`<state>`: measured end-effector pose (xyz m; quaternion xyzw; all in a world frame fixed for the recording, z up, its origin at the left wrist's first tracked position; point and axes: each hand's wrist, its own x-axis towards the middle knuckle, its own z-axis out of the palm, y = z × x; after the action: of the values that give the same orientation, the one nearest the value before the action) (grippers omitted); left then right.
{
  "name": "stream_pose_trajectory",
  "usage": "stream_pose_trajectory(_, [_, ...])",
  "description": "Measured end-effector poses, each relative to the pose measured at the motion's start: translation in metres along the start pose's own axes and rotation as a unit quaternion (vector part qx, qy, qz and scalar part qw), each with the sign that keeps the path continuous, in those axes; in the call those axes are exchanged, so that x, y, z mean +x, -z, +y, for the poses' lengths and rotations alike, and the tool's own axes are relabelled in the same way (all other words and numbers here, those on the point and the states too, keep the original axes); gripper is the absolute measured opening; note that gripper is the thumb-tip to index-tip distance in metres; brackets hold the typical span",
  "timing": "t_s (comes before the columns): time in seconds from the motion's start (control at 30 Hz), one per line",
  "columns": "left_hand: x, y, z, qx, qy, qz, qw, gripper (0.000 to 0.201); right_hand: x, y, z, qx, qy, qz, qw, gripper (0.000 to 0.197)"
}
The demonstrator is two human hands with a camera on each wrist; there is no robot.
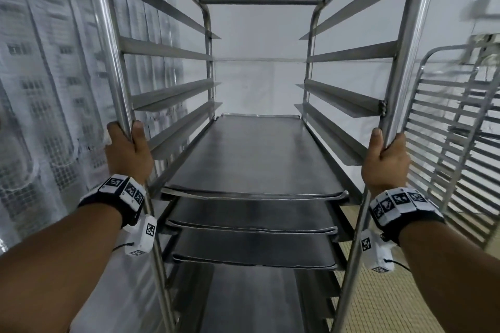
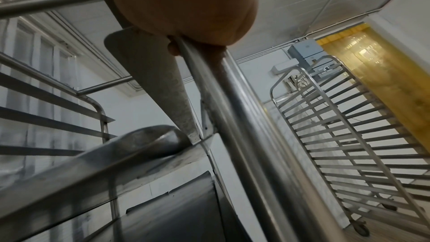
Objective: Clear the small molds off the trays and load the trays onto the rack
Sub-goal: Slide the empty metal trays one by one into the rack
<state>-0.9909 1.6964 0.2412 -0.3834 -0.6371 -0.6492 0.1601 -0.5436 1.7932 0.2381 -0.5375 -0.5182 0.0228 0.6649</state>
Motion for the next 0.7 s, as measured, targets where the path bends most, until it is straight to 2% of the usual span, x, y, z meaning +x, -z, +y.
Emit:
stream_pose_trajectory(0.2, [0.044, -0.052, -0.036, -0.020, 0.023, -0.025, 0.999, 0.058, 0.017, -0.060, 0.006, -0.017, -0.006, 0.013, 1.000, 0.054])
stream_pose_trajectory(0.43, [0.067, -0.115, -0.054, -0.032, 0.020, -0.041, 0.998, 0.058, 0.056, -0.115, 0.034, -0.029, -0.020, 0.024, 0.999, 0.057])
stream_pose_trajectory(0.57, [0.079, -0.149, -0.061, -0.031, 0.017, -0.034, 0.999, 0.063, 0.077, -0.143, 0.048, -0.031, -0.022, 0.012, 0.999, 0.058])
stream_pose_trajectory(0.7, [0.090, -0.182, -0.062, -0.023, 0.025, -0.022, 0.999, 0.059, 0.100, -0.168, 0.058, -0.022, -0.006, 0.011, 1.000, 0.052])
